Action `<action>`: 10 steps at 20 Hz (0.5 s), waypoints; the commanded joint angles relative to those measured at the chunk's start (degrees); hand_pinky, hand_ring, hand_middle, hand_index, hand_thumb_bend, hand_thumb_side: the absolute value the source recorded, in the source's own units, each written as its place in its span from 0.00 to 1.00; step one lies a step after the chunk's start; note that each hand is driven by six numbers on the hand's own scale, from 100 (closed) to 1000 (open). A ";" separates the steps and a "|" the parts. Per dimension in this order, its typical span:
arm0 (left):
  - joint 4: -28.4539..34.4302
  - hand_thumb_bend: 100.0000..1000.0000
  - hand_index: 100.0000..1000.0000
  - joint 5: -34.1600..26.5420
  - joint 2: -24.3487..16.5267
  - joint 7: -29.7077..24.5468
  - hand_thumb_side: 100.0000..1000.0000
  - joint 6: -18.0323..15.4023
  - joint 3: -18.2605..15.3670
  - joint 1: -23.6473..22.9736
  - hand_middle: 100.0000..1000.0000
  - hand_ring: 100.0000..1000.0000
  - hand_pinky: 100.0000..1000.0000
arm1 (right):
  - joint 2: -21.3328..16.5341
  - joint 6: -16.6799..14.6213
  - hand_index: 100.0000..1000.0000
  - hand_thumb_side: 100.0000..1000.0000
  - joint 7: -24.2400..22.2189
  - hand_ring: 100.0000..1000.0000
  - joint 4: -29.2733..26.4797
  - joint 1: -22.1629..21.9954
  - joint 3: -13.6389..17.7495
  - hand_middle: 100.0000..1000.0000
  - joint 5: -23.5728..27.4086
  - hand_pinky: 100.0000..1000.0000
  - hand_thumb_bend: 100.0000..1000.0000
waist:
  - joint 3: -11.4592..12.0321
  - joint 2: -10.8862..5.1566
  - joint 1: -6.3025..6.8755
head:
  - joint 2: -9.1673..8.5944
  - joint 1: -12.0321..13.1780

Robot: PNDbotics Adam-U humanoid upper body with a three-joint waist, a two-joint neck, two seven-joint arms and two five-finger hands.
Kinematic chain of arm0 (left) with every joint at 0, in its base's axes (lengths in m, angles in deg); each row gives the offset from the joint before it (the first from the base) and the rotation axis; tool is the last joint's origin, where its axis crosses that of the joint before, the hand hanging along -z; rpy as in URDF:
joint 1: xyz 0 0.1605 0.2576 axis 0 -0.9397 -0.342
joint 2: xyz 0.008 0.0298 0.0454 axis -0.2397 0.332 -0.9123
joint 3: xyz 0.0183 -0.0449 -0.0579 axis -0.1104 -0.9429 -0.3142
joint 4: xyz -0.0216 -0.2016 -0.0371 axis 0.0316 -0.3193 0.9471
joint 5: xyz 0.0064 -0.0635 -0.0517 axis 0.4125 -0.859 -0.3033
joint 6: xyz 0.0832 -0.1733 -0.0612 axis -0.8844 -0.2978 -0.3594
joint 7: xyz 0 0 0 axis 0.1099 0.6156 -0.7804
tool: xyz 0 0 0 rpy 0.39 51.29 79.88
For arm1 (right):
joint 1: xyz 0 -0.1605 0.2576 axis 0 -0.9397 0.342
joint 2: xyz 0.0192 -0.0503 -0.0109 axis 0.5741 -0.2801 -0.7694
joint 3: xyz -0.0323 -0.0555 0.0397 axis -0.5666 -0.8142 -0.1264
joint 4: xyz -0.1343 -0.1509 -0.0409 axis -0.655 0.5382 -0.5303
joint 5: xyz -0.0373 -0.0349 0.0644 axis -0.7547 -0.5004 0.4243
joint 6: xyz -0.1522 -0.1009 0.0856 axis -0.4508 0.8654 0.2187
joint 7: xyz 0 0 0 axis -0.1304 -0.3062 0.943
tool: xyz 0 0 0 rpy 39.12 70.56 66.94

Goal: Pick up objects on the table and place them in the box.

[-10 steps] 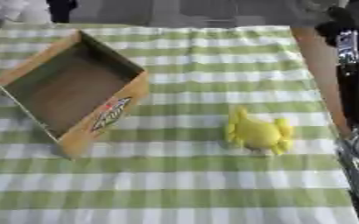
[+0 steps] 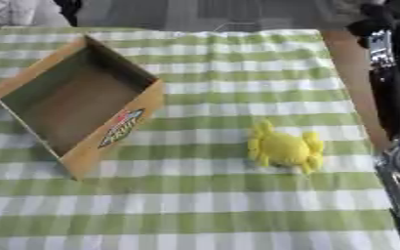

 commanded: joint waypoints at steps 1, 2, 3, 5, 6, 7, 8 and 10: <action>1.09 0.00 0.70 0.12 -1.71 -0.14 0.88 0.12 -0.30 0.15 0.55 0.60 0.70 | -6.18 2.75 0.83 1.00 -2.18 0.77 -1.18 1.87 -1.04 0.65 -2.60 0.76 0.00 | -0.20 -1.20 -0.11 | -0.29 -0.16; 1.09 0.00 0.70 0.13 -1.78 -0.17 0.88 0.16 -0.27 0.13 0.55 0.60 0.70 | -7.89 3.96 0.84 1.00 -3.26 0.77 -1.18 2.43 -1.62 0.66 -3.63 0.76 0.00 | -0.28 -1.26 -0.19 | -0.22 -0.16; 1.09 0.00 0.70 0.15 -1.84 -0.21 0.88 0.20 -0.24 0.10 0.55 0.60 0.70 | -9.63 5.17 0.84 1.00 -4.52 0.77 -1.18 2.98 -2.28 0.67 -4.79 0.76 0.00 | -0.34 -1.32 -0.27 | -0.18 -0.18; 1.09 0.00 0.70 0.18 -1.97 -0.29 0.88 0.27 -0.18 0.03 0.55 0.60 0.70 | -13.21 7.47 0.85 1.00 -7.86 0.78 -1.18 4.14 -3.83 0.68 -7.54 0.75 0.00 | -0.45 -1.45 -0.43 | -0.07 -0.27; 1.09 0.00 0.70 0.18 -2.03 -0.31 0.88 0.31 -0.15 0.01 0.55 0.60 0.70 | -14.79 8.48 0.86 1.00 -9.80 0.79 -1.18 4.77 -4.60 0.69 -8.98 0.75 0.00 | -0.50 -1.51 -0.50 | -0.03 -0.30; 1.09 0.00 0.70 0.18 -2.10 -0.36 0.88 0.34 -0.09 -0.01 0.55 0.60 0.70 | -16.24 9.28 0.87 1.00 -11.98 0.79 -1.18 5.42 -5.38 0.70 -10.46 0.75 0.03 | -0.54 -1.58 -0.58 | -0.02 -0.31; 1.09 0.00 0.70 0.18 -2.16 -0.41 0.88 0.36 -0.05 -0.03 0.55 0.60 0.70 | -17.53 9.94 0.88 1.00 -14.23 0.80 -1.18 6.10 -6.06 0.71 -11.88 0.75 0.06 | -0.57 -1.65 -0.63 | 0.00 -0.31; 1.09 0.00 0.69 0.19 -2.26 -0.48 0.88 0.40 0.01 -0.09 0.55 0.60 0.70 | -19.95 10.84 0.89 1.00 -19.47 0.81 -1.18 7.39 -7.35 0.72 -14.89 0.75 0.13 | -0.56 -1.75 -0.75 | 0.03 -0.34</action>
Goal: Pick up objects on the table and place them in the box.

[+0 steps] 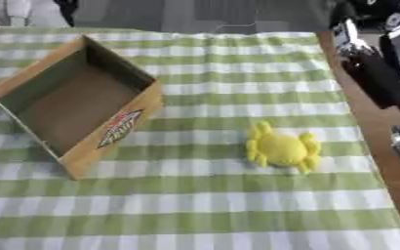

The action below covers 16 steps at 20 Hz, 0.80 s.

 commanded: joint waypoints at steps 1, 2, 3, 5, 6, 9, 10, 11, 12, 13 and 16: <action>1.09 0.00 0.69 0.14 -1.85 -0.17 0.88 0.07 -0.02 0.01 0.55 0.60 0.70 | -5.39 1.20 0.90 1.00 -7.74 0.82 -1.14 1.97 -1.50 0.72 -4.74 0.75 0.15 | 0.00 -1.17 -0.08 | -0.01 -0.17; 1.09 0.00 0.69 0.14 -1.88 -0.20 0.88 0.08 0.00 -0.01 0.55 0.60 0.70 | -6.23 1.04 0.91 1.00 -10.42 0.82 -1.14 2.43 -2.04 0.73 -5.81 0.75 0.16 | 0.01 -1.18 -0.11 | 0.00 -0.17; 1.09 0.00 0.69 0.15 -1.89 -0.23 0.88 0.09 0.01 -0.03 0.55 0.60 0.70 | -6.90 0.77 0.92 1.00 -12.91 0.83 -1.14 2.85 -2.48 0.73 -6.65 0.75 0.18 | 0.01 -1.18 -0.15 | 0.01 -0.16; 1.09 0.00 0.69 0.15 -1.94 -0.29 0.88 0.11 0.06 -0.02 0.55 0.60 0.70 | -8.14 -0.05 0.93 1.00 -17.49 0.84 -1.14 3.64 -3.35 0.73 -7.81 0.75 0.20 | -0.03 -1.18 -0.21 | 0.07 -0.18; 1.09 0.00 0.69 0.15 -1.97 -0.33 0.88 0.11 0.09 -0.01 0.55 0.60 0.70 | -8.75 -0.55 0.93 1.00 -19.61 0.84 -1.14 4.05 -3.77 0.73 -8.28 0.75 0.21 | -0.07 -1.18 -0.25 | 0.11 -0.18; 1.09 0.00 0.69 0.13 -2.07 -0.39 0.88 0.14 0.14 0.01 0.55 0.60 0.70 | -9.99 -1.89 0.93 1.00 -24.27 0.85 -1.14 4.95 -4.66 0.74 -9.19 0.75 0.23 | -0.17 -1.21 -0.33 | 0.26 -0.16; 1.09 0.00 0.69 0.12 -2.09 -0.41 0.88 0.15 0.15 0.01 0.55 0.60 0.70 | -10.16 -2.20 0.93 1.00 -25.30 0.85 -1.14 5.18 -4.80 0.74 -9.26 0.75 0.23 | -0.20 -1.22 -0.34 | 0.31 -0.15; 1.09 0.00 0.69 0.12 -2.10 -0.42 0.88 0.15 0.15 0.01 0.55 0.60 0.70 | -10.24 -2.40 0.93 1.00 -25.97 0.85 -1.14 5.34 -4.81 0.74 -9.31 0.75 0.23 | -0.22 -1.23 -0.35 | 0.34 -0.14; 1.09 0.00 0.69 0.12 -2.11 -0.42 0.88 0.15 0.15 0.01 0.55 0.60 0.70 | -10.27 -2.52 0.93 1.00 -26.40 0.85 -1.14 5.44 -4.77 0.74 -9.34 0.75 0.23 | -0.24 -1.23 -0.35 | 0.35 -0.13; 1.09 0.00 0.69 0.11 -2.08 -0.44 0.88 0.15 0.17 0.00 0.55 0.60 0.70 | -10.18 -2.91 0.94 1.00 -27.13 0.87 -1.14 5.29 -5.06 0.74 -9.06 0.77 0.34 | -0.18 -1.21 -0.30 | 0.32 -0.12; 1.09 0.00 0.69 0.03 -2.09 -0.49 0.88 0.01 0.23 -0.03 0.55 0.60 0.70 | -10.24 -4.29 0.96 0.94 -30.23 0.89 -1.14 4.80 -5.75 0.75 -7.66 0.78 0.46 | -0.14 -1.15 -0.15 | 0.29 -0.13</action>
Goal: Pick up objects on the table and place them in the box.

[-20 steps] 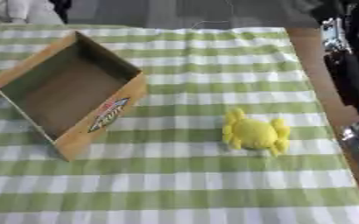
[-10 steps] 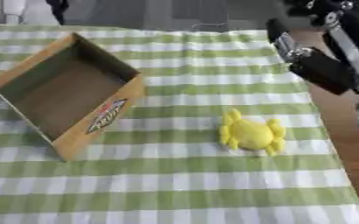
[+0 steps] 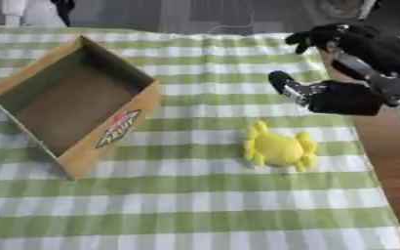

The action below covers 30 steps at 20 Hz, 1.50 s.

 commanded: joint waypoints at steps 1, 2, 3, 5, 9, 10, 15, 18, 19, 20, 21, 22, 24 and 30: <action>1.09 0.00 0.69 -0.01 -1.50 -0.16 0.88 -0.16 0.23 0.11 0.55 0.60 0.70 | -2.18 -1.15 0.97 0.92 -3.22 0.90 -1.11 0.41 -0.03 0.76 1.03 0.78 0.48 | -0.02 -1.02 0.12 | 0.06 -0.07; 1.09 0.00 0.69 -0.03 -1.48 -0.21 0.88 -0.16 0.29 0.13 0.55 0.60 0.70 | -2.22 -1.35 0.98 0.87 -4.24 0.91 -1.11 0.44 -0.21 0.76 1.19 0.79 0.50 | -0.02 -1.01 0.13 | 0.06 -0.13; 1.09 0.00 0.69 -0.06 -1.46 -0.26 0.88 -0.15 0.33 0.15 0.55 0.60 0.70 | -2.22 -1.49 0.98 0.81 -5.27 0.91 -1.11 0.46 -0.44 0.76 1.26 0.80 0.52 | 0.00 -1.00 0.15 | 0.03 -0.20; 1.09 0.00 0.69 -0.11 -1.45 -0.33 0.88 -0.17 0.37 0.15 0.55 0.60 0.70 | -2.19 -1.22 1.00 0.62 -7.50 0.93 -1.11 0.35 -1.08 0.78 1.55 0.81 0.58 | 0.09 -0.99 0.21 | -0.04 -0.31; 1.09 0.00 0.69 -0.25 -1.43 -0.43 0.88 -0.25 0.49 0.15 0.55 0.60 0.70 | -1.57 0.46 1.00 0.40 -12.68 0.94 -1.11 0.39 -2.75 0.79 2.34 0.84 0.59 | 0.40 -1.01 0.32 | -0.23 -0.61; 1.09 0.00 0.69 -0.28 -1.41 -0.45 0.88 -0.26 0.51 0.14 0.55 0.60 0.70 | -1.44 0.85 1.00 0.37 -13.78 0.94 -1.11 0.44 -3.09 0.79 2.56 0.84 0.59 | 0.45 -1.01 0.34 | -0.28 -0.66; 1.09 0.00 0.69 -0.32 -1.32 -0.56 0.88 -0.26 0.56 0.17 0.55 0.60 0.69 | -0.83 2.81 1.00 0.29 -17.44 0.96 -1.11 0.47 -4.57 0.82 2.65 0.85 0.55 | 0.63 -0.89 0.36 | -0.47 -0.90; 1.09 0.00 0.69 -0.31 -1.24 -0.62 0.88 -0.26 0.56 0.17 0.55 0.60 0.70 | -0.56 4.37 1.00 0.29 -18.84 0.96 -1.11 0.30 -5.26 0.82 1.18 0.84 0.54 | 0.75 -0.78 0.33 | -0.46 -1.04; 1.09 0.00 0.69 -0.30 -1.20 -0.65 0.88 -0.24 0.56 0.19 0.55 0.60 0.70 | -0.41 5.07 1.00 0.30 -19.16 0.96 -1.11 0.27 -5.50 0.82 0.64 0.84 0.54 | 0.78 -0.74 0.32 | -0.47 -1.10; 1.09 0.00 0.69 -0.29 -1.16 -0.68 0.88 -0.22 0.56 0.21 0.55 0.60 0.70 | -0.25 5.88 1.00 0.31 -19.37 0.96 -1.11 0.25 -5.72 0.81 0.07 0.84 0.54 | 0.82 -0.70 0.31 | -0.51 -1.16; 1.09 0.00 0.69 -0.28 -1.12 -0.71 0.88 -0.21 0.57 0.22 0.55 0.60 0.70 | -0.06 6.77 1.00 0.32 -19.42 0.96 -1.11 0.26 -5.93 0.81 -0.60 0.84 0.54 | 0.87 -0.66 0.32 | -0.56 -1.19; 1.09 0.00 0.69 -0.27 -1.09 -0.75 0.88 -0.21 0.58 0.23 0.55 0.60 0.70 | 0.15 7.59 1.00 0.32 -19.40 0.96 -1.11 0.24 -6.18 0.81 -1.20 0.84 0.54 | 0.92 -0.62 0.33 | -0.59 -1.23; 1.09 0.00 0.69 -0.27 -1.01 -0.82 0.88 -0.22 0.59 0.25 0.55 0.60 0.70 | 0.53 9.06 1.00 0.35 -19.10 0.96 -1.11 0.22 -6.64 0.81 -2.19 0.84 0.55 | 0.98 -0.50 0.36 | -0.69 -1.33; 1.09 0.00 0.69 -0.29 -0.77 -1.10 0.88 -0.26 0.62 0.34 0.55 0.60 0.70 | 1.13 11.42 1.00 0.38 -19.14 0.97 -1.11 -0.04 -7.96 0.83 -6.62 0.84 0.50 | 1.18 -0.12 0.41 | -0.83 -1.52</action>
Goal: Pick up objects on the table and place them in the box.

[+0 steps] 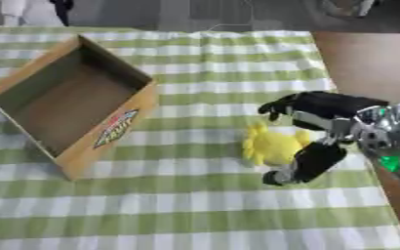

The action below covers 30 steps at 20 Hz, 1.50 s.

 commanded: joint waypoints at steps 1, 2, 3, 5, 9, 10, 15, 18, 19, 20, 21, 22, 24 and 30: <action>1.09 0.00 0.69 -0.19 -0.75 -0.31 0.88 -0.07 0.07 0.34 0.55 0.60 0.70 | -0.80 1.36 1.00 0.39 -0.85 0.97 -1.09 0.38 -0.08 0.83 -2.74 0.84 0.49 | 0.09 -0.67 0.10 | -0.74 -0.30; 1.09 0.00 0.69 -0.19 -0.71 -0.34 0.88 -0.08 0.07 0.34 0.55 0.60 0.70 | -0.75 1.64 1.00 0.40 -1.17 0.97 -1.09 0.25 -0.24 0.83 -3.67 0.84 0.48 | 0.11 -0.60 0.12 | -0.79 -0.36; 1.09 0.00 0.69 -0.19 -0.67 -0.38 0.89 -0.09 0.08 0.36 0.55 0.60 0.70 | -0.66 1.94 1.00 0.40 -1.52 0.97 -1.09 0.10 -0.38 0.83 -4.61 0.84 0.48 | 0.13 -0.53 0.14 | -0.85 -0.40; 1.09 0.00 0.69 -0.20 -0.61 -0.44 0.89 -0.13 0.08 0.39 0.55 0.60 0.70 | -0.49 2.37 1.00 0.40 -2.21 0.97 -1.09 -0.08 -0.70 0.84 -5.90 0.84 0.46 | 0.20 -0.42 0.16 | -0.95 -0.48; 1.09 0.00 0.69 -0.19 -0.49 -0.56 0.89 -0.17 0.09 0.43 0.55 0.60 0.70 | -0.42 3.16 1.00 0.41 -3.25 0.98 -1.09 -0.22 -0.97 0.84 -7.89 0.83 0.44 | 0.36 -0.22 0.15 | -1.13 -0.72; 1.09 0.00 0.69 -0.19 -0.47 -0.58 0.89 -0.18 0.08 0.43 0.55 0.60 0.70 | -0.44 3.34 1.00 0.42 -3.51 0.98 -1.09 -0.24 -1.00 0.84 -8.32 0.83 0.43 | 0.40 -0.17 0.15 | -1.18 -0.72; 1.09 0.00 0.69 -0.19 -0.35 -0.73 0.89 -0.23 0.11 0.45 0.55 0.60 0.70 | -0.60 4.80 1.00 0.45 -4.32 0.98 -1.09 -0.35 -0.72 0.84 -10.69 0.83 0.41 | 0.55 0.04 0.14 | -1.44 -0.85; 1.09 0.00 0.69 -0.20 -0.29 -0.85 0.89 -0.24 0.12 0.48 0.55 0.60 0.70 | -0.58 5.72 1.00 0.45 -4.73 0.98 -1.09 -0.45 -0.50 0.84 -11.93 0.83 0.40 | 0.61 0.13 0.11 | -1.51 -0.87; 1.09 0.00 0.69 -0.20 -0.27 -0.89 0.89 -0.24 0.12 0.49 0.55 0.60 0.70 | -0.62 5.87 1.00 0.45 -4.95 0.98 -1.09 -0.49 -0.51 0.84 -12.19 0.83 0.40 | 0.64 0.16 0.10 | -1.51 -0.87; 1.09 0.00 0.69 -0.21 -0.25 -0.91 0.89 -0.24 0.11 0.50 0.55 0.60 0.70 | -0.66 5.98 1.00 0.45 -5.21 0.98 -1.09 -0.53 -0.51 0.84 -12.39 0.83 0.40 | 0.66 0.19 0.08 | -1.50 -0.89; 1.09 0.00 0.69 -0.21 -0.23 -0.91 0.89 -0.22 0.10 0.52 0.55 0.60 0.70 | -0.69 6.09 1.00 0.45 -5.47 0.99 -1.09 -0.57 -0.50 0.84 -12.59 0.83 0.40 | 0.68 0.22 0.06 | -1.52 -0.91; 1.09 0.00 0.69 -0.22 -0.22 -0.92 0.89 -0.22 0.10 0.53 0.55 0.60 0.70 | -0.70 6.23 1.00 0.45 -5.72 0.99 -1.09 -0.61 -0.48 0.84 -12.78 0.83 0.40 | 0.70 0.24 0.05 | -1.55 -0.92; 1.09 0.00 0.69 -0.25 -0.23 -0.93 0.89 -0.25 0.10 0.56 0.55 0.60 0.70 | -0.71 6.56 0.99 0.45 -6.27 0.99 -1.09 -0.74 -0.48 0.84 -13.12 0.83 0.39 | 0.75 0.26 0.04 | -1.61 -0.97; 1.09 0.00 0.69 -0.35 -0.18 -1.00 0.89 -0.28 0.15 0.56 0.55 0.60 0.70 | -0.87 8.42 0.99 0.45 -8.66 0.99 -1.09 -1.09 -0.47 0.84 -14.10 0.82 0.37 | 0.99 0.34 0.00 | -1.71 -1.18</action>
